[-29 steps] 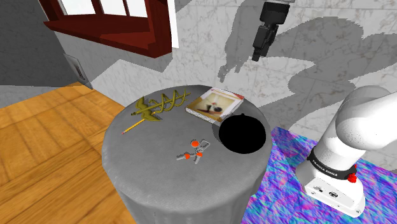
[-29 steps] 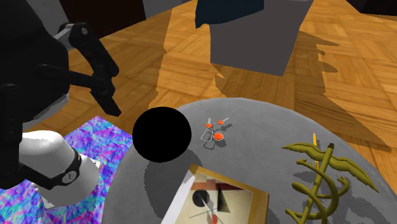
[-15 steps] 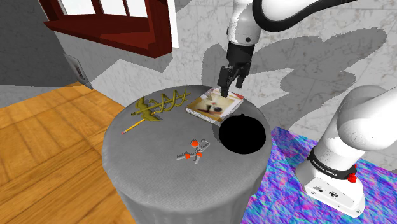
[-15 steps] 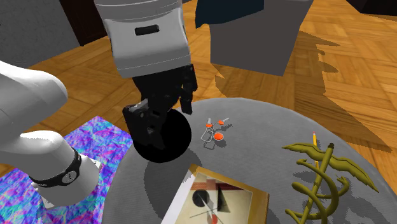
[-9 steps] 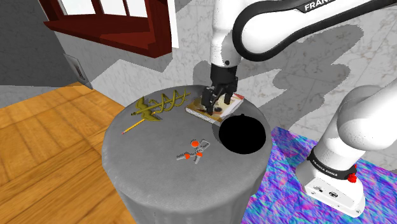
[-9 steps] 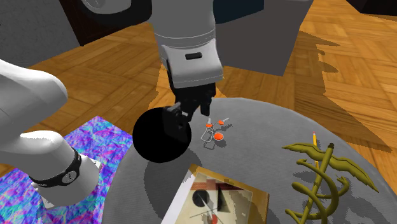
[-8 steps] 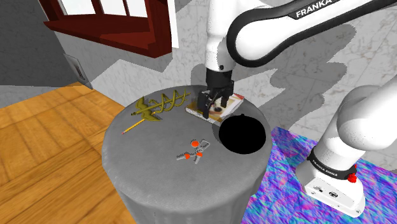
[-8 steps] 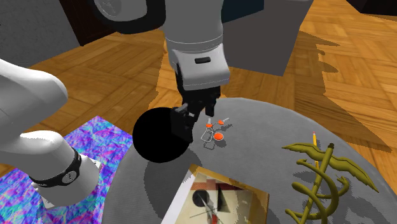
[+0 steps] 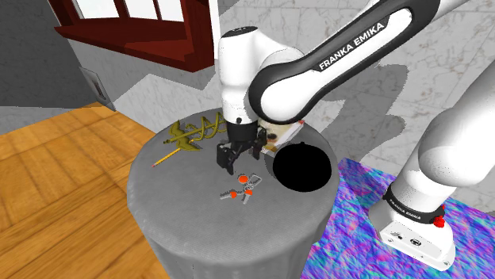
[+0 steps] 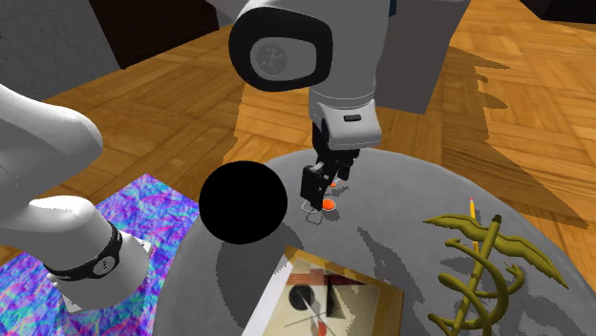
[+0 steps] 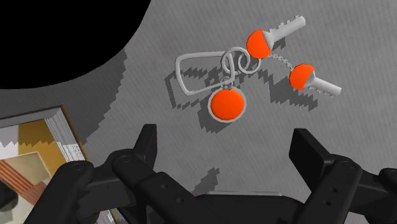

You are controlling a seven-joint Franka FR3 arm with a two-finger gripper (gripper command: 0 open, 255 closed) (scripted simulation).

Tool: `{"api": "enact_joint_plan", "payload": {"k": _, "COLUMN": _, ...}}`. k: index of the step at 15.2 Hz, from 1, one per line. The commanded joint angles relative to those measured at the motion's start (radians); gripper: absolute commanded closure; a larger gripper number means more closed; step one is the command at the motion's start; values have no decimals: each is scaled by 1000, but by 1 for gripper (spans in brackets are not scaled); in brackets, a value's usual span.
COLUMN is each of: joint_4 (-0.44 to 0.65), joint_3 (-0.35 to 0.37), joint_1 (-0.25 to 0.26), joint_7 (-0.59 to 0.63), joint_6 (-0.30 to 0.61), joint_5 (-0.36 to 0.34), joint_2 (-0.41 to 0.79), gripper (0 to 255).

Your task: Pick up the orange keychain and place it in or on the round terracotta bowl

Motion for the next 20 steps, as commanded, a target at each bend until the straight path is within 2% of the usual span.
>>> {"api": "enact_joint_plan", "payload": {"k": 1, "joint_4": 10, "joint_3": 15, "joint_1": -4, "joint_7": 38, "joint_6": 24, "joint_5": -29, "joint_2": 41, "gripper": 0}}
{"api": "enact_joint_plan", "payload": {"k": 7, "joint_4": -25, "joint_3": 26, "joint_1": -10, "joint_7": 80, "joint_6": 118, "joint_5": -85, "joint_2": 114, "gripper": 0}}
{"api": "enact_joint_plan", "payload": {"k": 15, "joint_4": -25, "joint_3": 26, "joint_1": -9, "joint_7": 80, "joint_6": 118, "joint_5": -85, "joint_2": 114, "gripper": 0}}
{"api": "enact_joint_plan", "payload": {"k": 16, "joint_4": -25, "joint_3": 26, "joint_1": -9, "joint_7": 80, "joint_6": 118, "joint_5": -85, "joint_2": 114, "gripper": 255}}
{"api": "enact_joint_plan", "payload": {"k": 20, "joint_4": -26, "joint_3": 25, "joint_1": -10, "joint_7": 78, "joint_6": 118, "joint_5": -83, "joint_2": 112, "gripper": 255}}
